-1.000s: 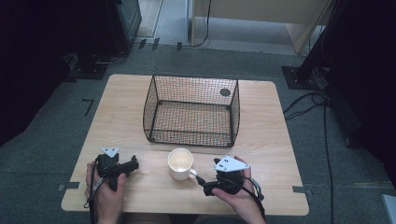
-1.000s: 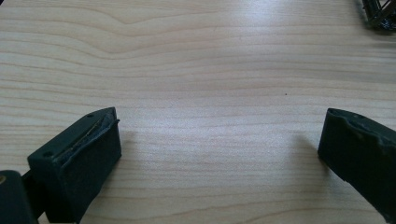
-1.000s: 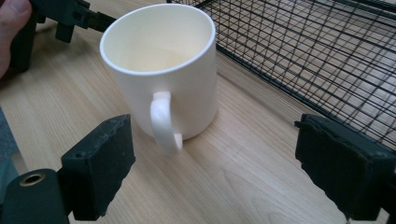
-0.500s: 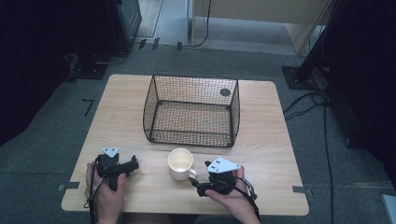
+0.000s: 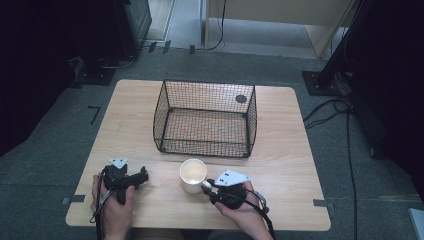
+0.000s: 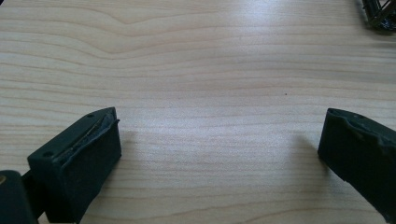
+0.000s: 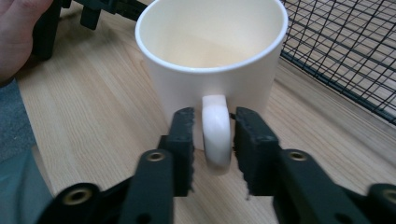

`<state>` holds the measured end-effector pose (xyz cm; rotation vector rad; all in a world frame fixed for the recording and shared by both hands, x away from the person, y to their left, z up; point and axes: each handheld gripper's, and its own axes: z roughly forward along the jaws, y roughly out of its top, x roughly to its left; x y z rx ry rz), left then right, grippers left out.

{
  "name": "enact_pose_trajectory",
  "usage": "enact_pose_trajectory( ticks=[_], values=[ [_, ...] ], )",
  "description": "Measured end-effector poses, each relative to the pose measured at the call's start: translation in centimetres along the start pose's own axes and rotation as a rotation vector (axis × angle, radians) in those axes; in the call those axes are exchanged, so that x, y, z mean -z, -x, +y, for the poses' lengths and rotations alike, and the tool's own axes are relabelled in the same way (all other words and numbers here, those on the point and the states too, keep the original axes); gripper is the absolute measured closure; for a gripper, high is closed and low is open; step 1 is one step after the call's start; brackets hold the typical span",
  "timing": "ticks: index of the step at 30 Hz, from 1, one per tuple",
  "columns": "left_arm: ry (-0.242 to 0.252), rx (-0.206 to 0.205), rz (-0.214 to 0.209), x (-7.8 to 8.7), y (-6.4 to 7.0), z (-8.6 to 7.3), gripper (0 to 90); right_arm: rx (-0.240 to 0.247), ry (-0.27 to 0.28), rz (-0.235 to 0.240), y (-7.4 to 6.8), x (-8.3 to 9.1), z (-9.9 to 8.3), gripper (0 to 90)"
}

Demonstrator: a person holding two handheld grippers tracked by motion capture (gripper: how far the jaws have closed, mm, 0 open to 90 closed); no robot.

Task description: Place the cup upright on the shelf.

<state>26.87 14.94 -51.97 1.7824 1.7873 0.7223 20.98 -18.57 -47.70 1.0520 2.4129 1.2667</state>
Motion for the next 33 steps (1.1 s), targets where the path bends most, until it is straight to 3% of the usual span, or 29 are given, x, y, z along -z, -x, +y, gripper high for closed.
enact_pose_trajectory(
  ticks=[2,6,9,24,33],
  values=[
    [0.0,0.0,0.0,0.0,0.0,0.0,0.0,-0.005,0.011,0.0,0.0,0.0,0.0,78.1],
    [0.0,0.0,0.0,0.0,0.0,0.0,0.0,0.007,0.024,0.0,-0.1,0.0,0.0,80.5],
    [0.0,0.0,0.0,0.0,0.0,0.0,0.0,0.011,0.048,-0.011,-0.3,0.3,0.2,80.7],
    [-0.002,-0.004,-0.003,0.0,0.0,0.0,0.0,0.022,0.066,0.001,-0.2,1.6,1.6,80.8],
    [0.001,-0.003,-0.005,0.0,0.0,0.0,0.0,0.037,0.092,0.009,0.1,2.8,3.6,80.8]
  ],
)
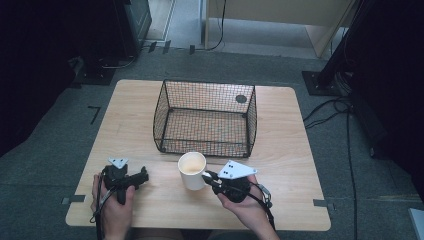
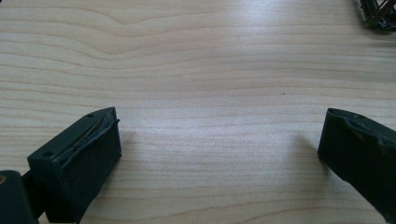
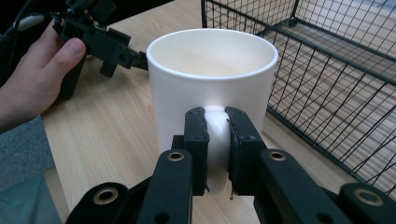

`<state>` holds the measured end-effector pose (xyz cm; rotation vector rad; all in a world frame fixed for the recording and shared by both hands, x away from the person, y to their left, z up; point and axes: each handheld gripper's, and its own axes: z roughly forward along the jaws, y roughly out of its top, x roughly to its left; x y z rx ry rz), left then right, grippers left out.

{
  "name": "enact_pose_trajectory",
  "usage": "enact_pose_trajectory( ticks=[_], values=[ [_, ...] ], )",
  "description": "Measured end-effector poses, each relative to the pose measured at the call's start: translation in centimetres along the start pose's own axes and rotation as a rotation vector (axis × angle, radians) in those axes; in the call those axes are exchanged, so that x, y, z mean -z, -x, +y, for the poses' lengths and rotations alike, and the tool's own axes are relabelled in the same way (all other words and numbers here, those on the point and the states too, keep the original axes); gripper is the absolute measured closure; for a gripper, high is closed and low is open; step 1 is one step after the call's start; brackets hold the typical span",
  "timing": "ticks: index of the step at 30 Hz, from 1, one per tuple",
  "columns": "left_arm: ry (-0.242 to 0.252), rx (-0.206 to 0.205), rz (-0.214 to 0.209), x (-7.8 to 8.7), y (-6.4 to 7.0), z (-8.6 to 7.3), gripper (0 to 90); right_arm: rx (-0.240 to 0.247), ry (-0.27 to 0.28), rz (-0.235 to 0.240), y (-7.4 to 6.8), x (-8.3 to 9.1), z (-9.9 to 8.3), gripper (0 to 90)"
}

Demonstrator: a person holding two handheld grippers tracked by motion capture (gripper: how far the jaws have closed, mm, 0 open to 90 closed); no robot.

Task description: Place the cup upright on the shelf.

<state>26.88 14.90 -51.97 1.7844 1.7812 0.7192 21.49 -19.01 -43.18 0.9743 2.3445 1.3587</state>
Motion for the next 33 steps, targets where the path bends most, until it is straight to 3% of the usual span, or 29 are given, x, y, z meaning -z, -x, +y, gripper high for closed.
enact_pose_trajectory(
  ticks=[17,33],
  values=[
    [0.001,-0.001,-0.001,0.0,0.0,0.0,0.0,0.025,0.033,0.017,0.6,1.0,3.2,80.8],
    [0.004,0.0,-0.001,0.0,0.0,0.0,0.0,0.035,0.062,0.003,1.4,1.6,6.0,80.8]
  ],
)
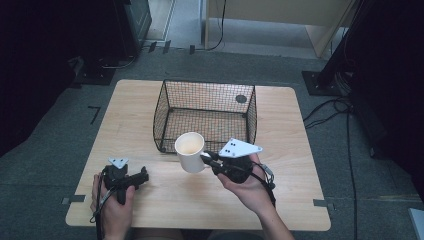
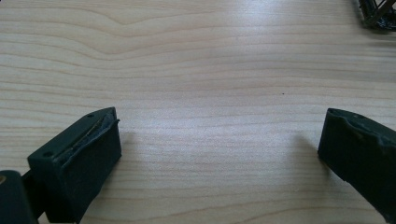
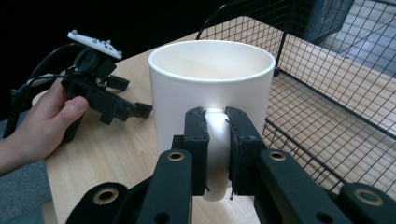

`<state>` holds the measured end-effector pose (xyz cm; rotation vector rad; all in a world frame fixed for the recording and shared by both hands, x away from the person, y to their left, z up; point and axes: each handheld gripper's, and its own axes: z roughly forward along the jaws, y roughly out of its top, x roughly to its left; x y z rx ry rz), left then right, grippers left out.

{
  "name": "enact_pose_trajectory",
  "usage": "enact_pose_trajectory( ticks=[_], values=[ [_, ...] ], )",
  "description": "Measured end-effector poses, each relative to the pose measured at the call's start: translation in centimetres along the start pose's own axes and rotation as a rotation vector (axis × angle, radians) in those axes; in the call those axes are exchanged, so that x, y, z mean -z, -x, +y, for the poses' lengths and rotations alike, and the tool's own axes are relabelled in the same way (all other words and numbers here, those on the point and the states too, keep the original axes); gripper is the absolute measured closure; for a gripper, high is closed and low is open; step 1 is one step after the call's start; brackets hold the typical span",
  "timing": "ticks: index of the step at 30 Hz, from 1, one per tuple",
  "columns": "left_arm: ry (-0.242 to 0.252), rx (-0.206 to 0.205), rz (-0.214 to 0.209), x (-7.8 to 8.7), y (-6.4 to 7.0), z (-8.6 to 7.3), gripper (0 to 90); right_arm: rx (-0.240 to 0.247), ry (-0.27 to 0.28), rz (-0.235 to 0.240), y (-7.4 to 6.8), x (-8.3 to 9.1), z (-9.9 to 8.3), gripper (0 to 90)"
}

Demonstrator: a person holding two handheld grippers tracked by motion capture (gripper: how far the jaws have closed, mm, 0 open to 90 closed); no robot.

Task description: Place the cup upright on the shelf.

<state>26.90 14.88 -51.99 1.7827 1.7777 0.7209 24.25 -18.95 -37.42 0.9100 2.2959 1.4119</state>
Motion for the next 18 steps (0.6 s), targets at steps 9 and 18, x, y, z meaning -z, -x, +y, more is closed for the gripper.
enact_pose_trajectory(
  ticks=[9,18],
  values=[
    [0.0,0.0,0.0,0.0,0.0,0.0,0.0,0.008,0.006,-0.013,1.3,-0.2,2.2,80.8],
    [-0.005,0.0,-0.001,0.0,0.0,0.0,0.0,-0.021,0.035,-0.029,3.3,-0.3,4.2,80.7]
  ],
)
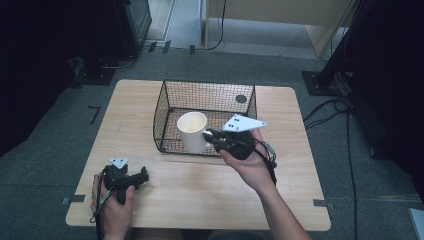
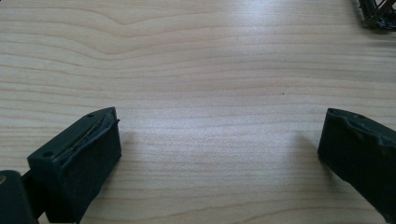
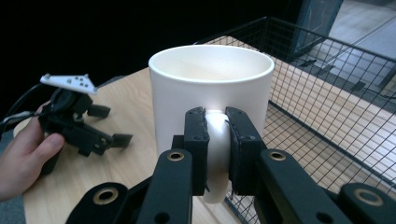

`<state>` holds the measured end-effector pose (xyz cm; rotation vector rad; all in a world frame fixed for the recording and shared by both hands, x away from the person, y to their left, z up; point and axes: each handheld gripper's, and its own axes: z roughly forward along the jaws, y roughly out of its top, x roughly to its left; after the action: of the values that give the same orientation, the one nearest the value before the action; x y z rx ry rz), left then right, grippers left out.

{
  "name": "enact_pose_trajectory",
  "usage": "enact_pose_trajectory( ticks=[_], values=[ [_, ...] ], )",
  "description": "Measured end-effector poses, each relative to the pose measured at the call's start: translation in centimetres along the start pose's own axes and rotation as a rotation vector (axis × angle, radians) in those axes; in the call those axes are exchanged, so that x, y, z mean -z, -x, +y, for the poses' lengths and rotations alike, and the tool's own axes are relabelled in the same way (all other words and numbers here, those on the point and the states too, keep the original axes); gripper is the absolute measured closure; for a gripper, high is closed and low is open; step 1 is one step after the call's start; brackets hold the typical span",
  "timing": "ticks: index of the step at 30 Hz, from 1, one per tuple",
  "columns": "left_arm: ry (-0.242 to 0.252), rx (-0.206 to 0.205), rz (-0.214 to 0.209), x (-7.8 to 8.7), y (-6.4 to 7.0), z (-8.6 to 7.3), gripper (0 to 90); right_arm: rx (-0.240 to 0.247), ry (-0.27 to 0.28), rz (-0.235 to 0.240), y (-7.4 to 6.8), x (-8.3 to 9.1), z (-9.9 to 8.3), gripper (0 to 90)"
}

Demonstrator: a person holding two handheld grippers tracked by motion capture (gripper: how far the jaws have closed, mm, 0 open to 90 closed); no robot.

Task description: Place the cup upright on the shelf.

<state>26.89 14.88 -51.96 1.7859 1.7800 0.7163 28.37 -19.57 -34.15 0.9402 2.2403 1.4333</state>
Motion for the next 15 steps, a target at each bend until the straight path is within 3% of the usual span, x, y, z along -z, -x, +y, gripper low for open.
enact_pose_trajectory(
  ticks=[4,15],
  values=[
    [0.0,0.0,0.0,0.0,0.0,0.0,0.0,-0.012,0.004,0.003,0.9,-0.5,0.7,80.8],
    [0.001,0.0,0.0,0.0,0.0,0.0,0.0,-0.022,0.002,-0.045,3.0,-2.1,1.7,80.8]
  ],
)
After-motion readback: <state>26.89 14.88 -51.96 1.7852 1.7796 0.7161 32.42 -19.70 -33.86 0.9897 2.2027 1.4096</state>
